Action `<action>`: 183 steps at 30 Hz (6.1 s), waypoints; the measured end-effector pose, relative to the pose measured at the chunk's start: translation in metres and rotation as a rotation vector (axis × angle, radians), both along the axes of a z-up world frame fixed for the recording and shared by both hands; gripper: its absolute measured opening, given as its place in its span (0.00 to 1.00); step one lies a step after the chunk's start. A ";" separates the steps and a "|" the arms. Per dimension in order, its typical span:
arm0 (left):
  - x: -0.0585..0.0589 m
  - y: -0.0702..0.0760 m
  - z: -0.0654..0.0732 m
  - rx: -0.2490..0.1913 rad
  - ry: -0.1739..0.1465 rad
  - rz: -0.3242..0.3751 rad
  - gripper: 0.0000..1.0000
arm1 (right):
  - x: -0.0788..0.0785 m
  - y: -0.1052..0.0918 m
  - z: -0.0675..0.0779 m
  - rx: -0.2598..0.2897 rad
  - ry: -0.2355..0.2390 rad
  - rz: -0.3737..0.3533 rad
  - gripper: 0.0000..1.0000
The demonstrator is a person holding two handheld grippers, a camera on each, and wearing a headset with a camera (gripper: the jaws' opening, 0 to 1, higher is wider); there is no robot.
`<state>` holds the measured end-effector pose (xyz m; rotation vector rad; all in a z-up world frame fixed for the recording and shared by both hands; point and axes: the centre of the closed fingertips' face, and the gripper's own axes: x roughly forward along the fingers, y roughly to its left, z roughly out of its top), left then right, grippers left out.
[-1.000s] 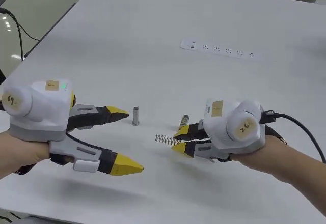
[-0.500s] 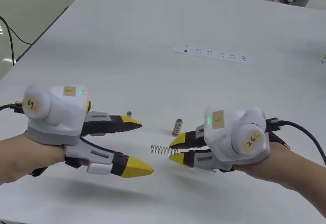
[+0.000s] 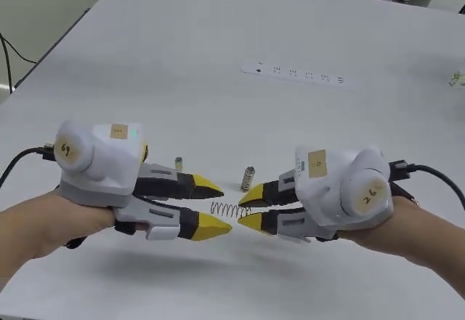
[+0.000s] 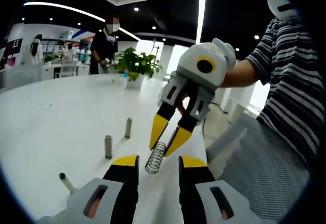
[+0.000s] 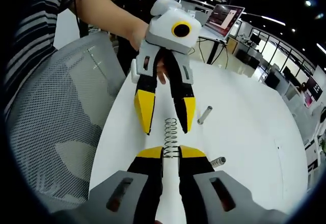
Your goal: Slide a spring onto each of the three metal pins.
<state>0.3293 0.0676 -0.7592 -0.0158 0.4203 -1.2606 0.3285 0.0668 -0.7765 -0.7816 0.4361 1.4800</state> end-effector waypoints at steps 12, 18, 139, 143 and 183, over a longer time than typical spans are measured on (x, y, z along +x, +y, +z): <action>-0.003 -0.004 -0.002 -0.003 -0.008 -0.028 0.08 | -0.006 -0.003 0.004 0.003 0.000 0.023 0.08; -0.005 -0.005 -0.003 0.002 -0.012 -0.040 0.04 | -0.009 -0.004 0.003 -0.001 0.004 0.032 0.08; -0.009 0.011 -0.004 0.069 0.006 0.005 0.17 | -0.014 0.035 0.052 0.163 -0.088 0.022 0.07; -0.009 0.020 -0.006 0.078 0.006 0.025 0.21 | -0.011 0.033 0.052 0.156 -0.095 0.014 0.07; 0.002 0.105 -0.009 0.049 0.000 0.294 0.94 | 0.016 0.024 0.039 0.135 -0.141 -0.086 0.07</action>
